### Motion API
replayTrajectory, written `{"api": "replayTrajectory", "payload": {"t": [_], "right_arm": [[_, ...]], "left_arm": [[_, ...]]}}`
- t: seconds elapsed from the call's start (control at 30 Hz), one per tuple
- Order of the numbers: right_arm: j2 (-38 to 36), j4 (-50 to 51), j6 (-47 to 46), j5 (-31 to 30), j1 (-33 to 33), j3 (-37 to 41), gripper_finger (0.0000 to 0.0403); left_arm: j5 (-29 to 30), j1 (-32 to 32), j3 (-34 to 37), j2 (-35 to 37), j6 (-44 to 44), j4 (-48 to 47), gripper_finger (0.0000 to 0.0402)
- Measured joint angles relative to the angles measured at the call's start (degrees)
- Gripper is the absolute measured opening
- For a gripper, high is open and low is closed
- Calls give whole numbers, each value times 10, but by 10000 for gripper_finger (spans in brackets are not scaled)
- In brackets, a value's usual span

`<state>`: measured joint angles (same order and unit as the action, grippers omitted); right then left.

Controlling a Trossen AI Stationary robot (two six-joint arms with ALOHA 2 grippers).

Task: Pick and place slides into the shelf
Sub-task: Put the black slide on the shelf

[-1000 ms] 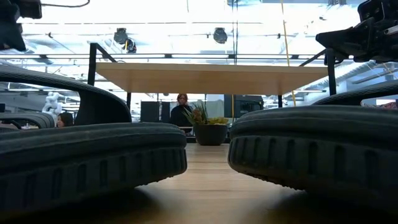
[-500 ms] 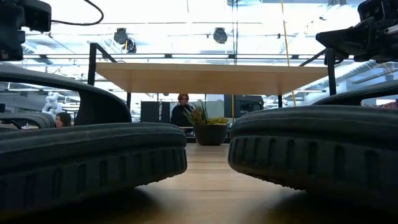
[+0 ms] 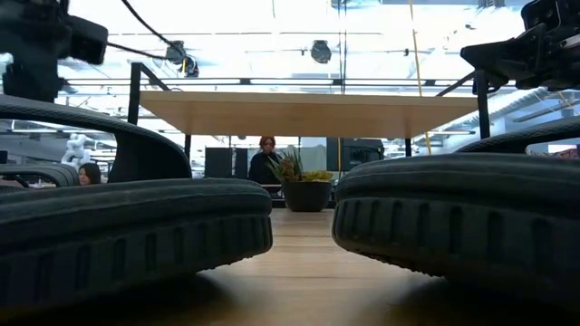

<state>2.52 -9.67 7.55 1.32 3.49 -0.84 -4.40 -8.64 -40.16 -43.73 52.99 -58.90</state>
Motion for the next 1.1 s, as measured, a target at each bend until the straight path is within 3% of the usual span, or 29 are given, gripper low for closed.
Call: {"api": "replayTrajectory", "payload": {"t": [0.2,0.5,0.73,0.87,1.1], "right_arm": [[0,0,0,0,0,0,0],[0,1,0,0,0,0,0],[0,6,0,2,0,0,0],[0,12,-1,3,0,0,0],[0,10,-9,3,0,0,0]], "left_arm": [[14,42,0,-66,-4,-20,291],[-11,79,0,-132,-72,-30,296],[-60,106,0,-132,-144,-57,296],[-54,135,0,-123,-168,-78,296],[-101,172,36,-126,-197,-53,296]]}}
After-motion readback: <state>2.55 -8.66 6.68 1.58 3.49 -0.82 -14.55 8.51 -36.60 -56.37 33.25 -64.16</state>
